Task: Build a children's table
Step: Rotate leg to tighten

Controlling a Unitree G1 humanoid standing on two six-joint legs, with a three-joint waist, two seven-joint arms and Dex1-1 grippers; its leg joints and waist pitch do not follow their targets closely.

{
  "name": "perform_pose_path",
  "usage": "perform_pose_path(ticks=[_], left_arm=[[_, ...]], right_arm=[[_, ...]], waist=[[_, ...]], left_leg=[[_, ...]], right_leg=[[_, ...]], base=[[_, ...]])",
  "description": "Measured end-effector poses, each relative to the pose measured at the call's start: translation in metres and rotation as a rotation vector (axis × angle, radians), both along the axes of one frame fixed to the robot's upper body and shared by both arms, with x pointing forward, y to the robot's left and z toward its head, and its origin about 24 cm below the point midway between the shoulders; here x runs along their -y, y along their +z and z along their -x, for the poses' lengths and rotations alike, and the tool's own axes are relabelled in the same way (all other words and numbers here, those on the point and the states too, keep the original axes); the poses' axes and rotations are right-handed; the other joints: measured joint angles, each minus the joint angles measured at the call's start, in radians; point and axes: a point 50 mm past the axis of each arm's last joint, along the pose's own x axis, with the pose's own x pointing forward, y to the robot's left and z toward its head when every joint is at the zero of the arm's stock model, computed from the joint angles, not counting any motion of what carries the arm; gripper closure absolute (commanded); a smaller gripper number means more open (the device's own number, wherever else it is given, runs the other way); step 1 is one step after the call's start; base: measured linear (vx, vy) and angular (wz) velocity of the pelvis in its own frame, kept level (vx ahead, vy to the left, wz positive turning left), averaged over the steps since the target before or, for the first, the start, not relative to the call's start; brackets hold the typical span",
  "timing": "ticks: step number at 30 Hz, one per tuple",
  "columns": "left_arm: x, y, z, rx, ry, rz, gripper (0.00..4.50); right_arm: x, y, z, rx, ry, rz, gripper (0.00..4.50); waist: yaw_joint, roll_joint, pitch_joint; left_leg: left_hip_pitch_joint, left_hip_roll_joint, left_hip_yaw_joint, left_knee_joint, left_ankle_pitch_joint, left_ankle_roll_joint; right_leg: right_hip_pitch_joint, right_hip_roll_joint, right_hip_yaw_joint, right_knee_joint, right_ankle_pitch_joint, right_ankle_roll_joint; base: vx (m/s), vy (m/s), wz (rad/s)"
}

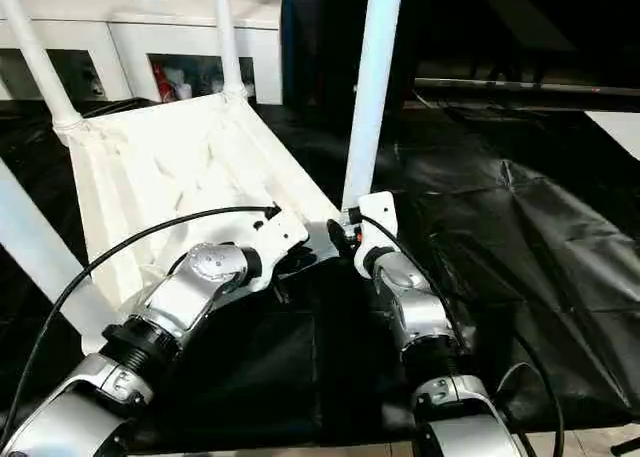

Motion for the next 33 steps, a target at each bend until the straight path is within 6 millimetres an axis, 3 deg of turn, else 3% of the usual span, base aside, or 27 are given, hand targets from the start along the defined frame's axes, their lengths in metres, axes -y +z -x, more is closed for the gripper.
perform_pose_path(ticks=[6, 9, 11, 15, 19, 25, 30, 33], left_arm=[[-0.003, 0.001, 0.0, 0.011, -0.026, 0.0, 4.5], [-0.004, 0.002, 0.001, 0.01, -0.062, 0.003, 4.5], [-0.016, 0.002, 0.001, 0.015, -0.097, -0.003, 4.5], [-0.037, 0.003, 0.008, 0.014, -0.211, -0.006, 4.5], [-0.054, 0.003, 0.025, -0.033, -0.378, 0.007, 4.5], [-0.069, 0.005, 0.038, -0.09, -0.506, 0.021, 4.5], [-0.072, 0.005, 0.038, -0.085, -0.508, 0.01, 4.5], [-0.072, 0.005, 0.037, -0.083, -0.503, 0.008, 3.93]], right_arm=[[0.011, 0.004, 0.005, 0.009, 0.117, -0.04, 0.43], [0.032, 0.012, 0.017, 0.018, 0.246, -0.068, 0.43], [0.048, 0.024, 0.032, 0.041, 0.392, -0.07, 0.43], [0.06, 0.033, 0.053, 0.025, 0.559, -0.108, 0.43], [0.089, 0.038, 0.061, 0.003, 0.536, -0.106, 0.43], [0.103, 0.039, 0.066, -0.001, 0.489, -0.098, 0.43], [0.097, 0.035, 0.063, 0.017, 0.431, -0.09, 0.43], [0.09, 0.031, 0.062, 0.024, 0.412, -0.111, 0.34]], waist=[[0.001, 0.002, 0.001], [0.009, 0.007, 0.002], [0.015, 0.011, 0.0], [0.014, 0.021, -0.002], [0.026, 0.031, -0.002], [0.03, 0.038, -0.001], [0.025, 0.042, 0.0], [0.025, 0.044, 0.0]], left_leg=[[-0.001, 0.0, 0.0, -0.002, 0.0, 0.0], [-0.002, 0.0, 0.0, -0.004, 0.0, 0.0], [-0.002, 0.001, 0.0, -0.007, 0.0, 0.0], [-0.003, 0.001, -0.003, -0.011, 0.0, 0.0], [-0.004, 0.001, -0.002, -0.006, 0.0, 0.0], [-0.005, 0.001, 0.002, 0.0, -0.001, 0.002], [-0.004, 0.001, 0.001, -0.002, -0.001, 0.001], [-0.004, 0.001, 0.001, -0.002, -0.001, 0.001]], right_leg=[[-0.001, 0.0, 0.0, 0.0, 0.0, 0.0], [-0.001, 0.0, -0.001, 0.0, 0.001, 0.001], [0.0, 0.001, 0.0, 0.002, 0.001, 0.001], [-0.001, 0.003, -0.001, 0.001, -0.001, 0.003], [-0.002, 0.002, -0.001, 0.002, -0.001, -0.001], [-0.001, 0.0, 0.001, 0.0, -0.002, -0.002], [-0.001, 0.001, 0.0, 0.002, -0.002, -0.001], [-0.001, 0.001, 0.0, 0.002, -0.002, -0.001]], base=[[0.0, 0.0, 0.0], [0.0, 0.0, 0.0], [0.0, 0.0, 0.0], [0.0, 0.0, 0.0], [0.0, 0.0, 0.0], [0.0, 0.0, 0.0], [0.0, 0.0, 0.0], [0.0, 0.0, 0.0]])
